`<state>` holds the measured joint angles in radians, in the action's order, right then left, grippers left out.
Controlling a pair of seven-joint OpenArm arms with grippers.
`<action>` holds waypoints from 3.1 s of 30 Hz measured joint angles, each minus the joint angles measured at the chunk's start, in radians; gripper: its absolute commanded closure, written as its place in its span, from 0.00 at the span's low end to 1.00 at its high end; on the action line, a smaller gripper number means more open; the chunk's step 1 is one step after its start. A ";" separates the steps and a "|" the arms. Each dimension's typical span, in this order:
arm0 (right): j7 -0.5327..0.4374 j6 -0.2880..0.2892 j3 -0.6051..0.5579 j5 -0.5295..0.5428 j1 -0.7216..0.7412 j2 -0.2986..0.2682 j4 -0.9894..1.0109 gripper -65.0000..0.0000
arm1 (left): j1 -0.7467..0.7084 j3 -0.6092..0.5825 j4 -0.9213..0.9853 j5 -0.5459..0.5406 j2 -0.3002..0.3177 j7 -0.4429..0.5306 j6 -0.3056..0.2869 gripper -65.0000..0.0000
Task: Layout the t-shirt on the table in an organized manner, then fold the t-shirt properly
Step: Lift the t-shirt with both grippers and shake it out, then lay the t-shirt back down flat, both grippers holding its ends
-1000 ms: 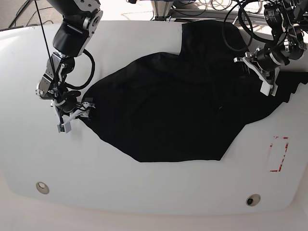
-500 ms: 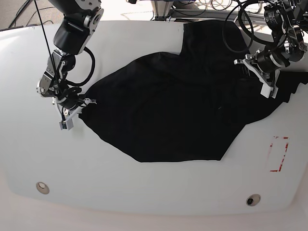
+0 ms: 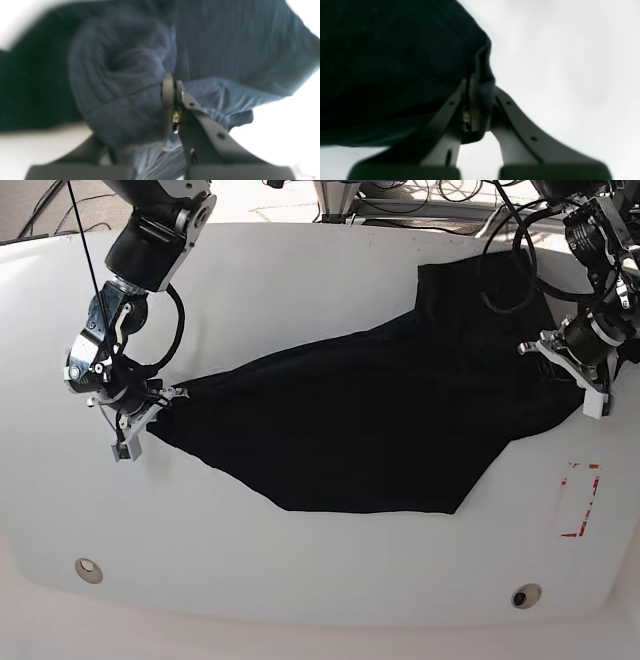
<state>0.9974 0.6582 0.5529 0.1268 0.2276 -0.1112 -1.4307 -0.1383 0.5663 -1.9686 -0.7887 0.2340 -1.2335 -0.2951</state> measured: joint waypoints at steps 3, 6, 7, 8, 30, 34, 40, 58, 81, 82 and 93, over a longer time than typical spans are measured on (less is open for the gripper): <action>0.027 0.000 -0.003 0.002 0.045 0.000 -0.039 1.00 | 0.082 0.012 -0.006 -0.014 0.023 -0.002 -0.002 1.00; 0.046 0.003 -0.003 0.011 0.107 -0.003 -0.055 1.00 | 0.174 0.014 -0.006 -0.014 0.062 0.000 -0.001 1.00; 0.048 0.005 -0.003 0.009 0.126 -0.008 -0.056 1.00 | 0.198 0.015 -0.006 -0.017 0.069 0.000 -0.003 1.00; 0.054 0.006 -0.005 0.011 0.143 -0.012 -0.056 1.00 | 0.240 0.016 -0.006 -0.017 0.078 -0.002 -0.004 1.00; 0.071 -0.003 -0.229 -0.001 0.502 -0.064 0.043 1.00 | 0.922 -0.167 0.015 0.219 0.023 -0.109 -0.003 1.00; 0.069 -0.005 -0.234 0.005 0.602 -0.085 0.116 1.00 | 1.041 -0.190 0.037 0.245 0.025 -0.100 -0.005 1.00; 0.063 -0.003 -0.233 0.002 0.758 -0.106 0.240 1.00 | 1.178 -0.199 0.140 0.271 0.025 -0.101 -0.003 1.00; 0.179 0.004 -0.298 0.023 0.754 -0.164 0.172 1.00 | 1.140 -0.187 0.214 0.262 0.029 -0.138 -0.004 1.00; 0.252 0.006 -0.299 0.030 0.123 -0.093 -0.338 1.00 | 0.456 0.055 0.100 0.121 0.080 -0.143 -0.002 1.00; 0.253 0.006 -0.298 0.029 0.100 -0.087 -0.348 1.00 | 0.426 0.064 0.099 0.112 0.086 -0.142 -0.001 1.00; 0.248 0.004 -0.277 0.024 -0.142 -0.024 -0.454 1.00 | 0.095 0.185 0.094 0.045 0.094 -0.140 -0.004 1.00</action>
<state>1.2457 0.6624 0.2760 0.1513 0.0860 -0.1352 -1.8851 -0.0437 0.7509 -1.8744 -0.7437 0.3283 -1.3731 -0.2993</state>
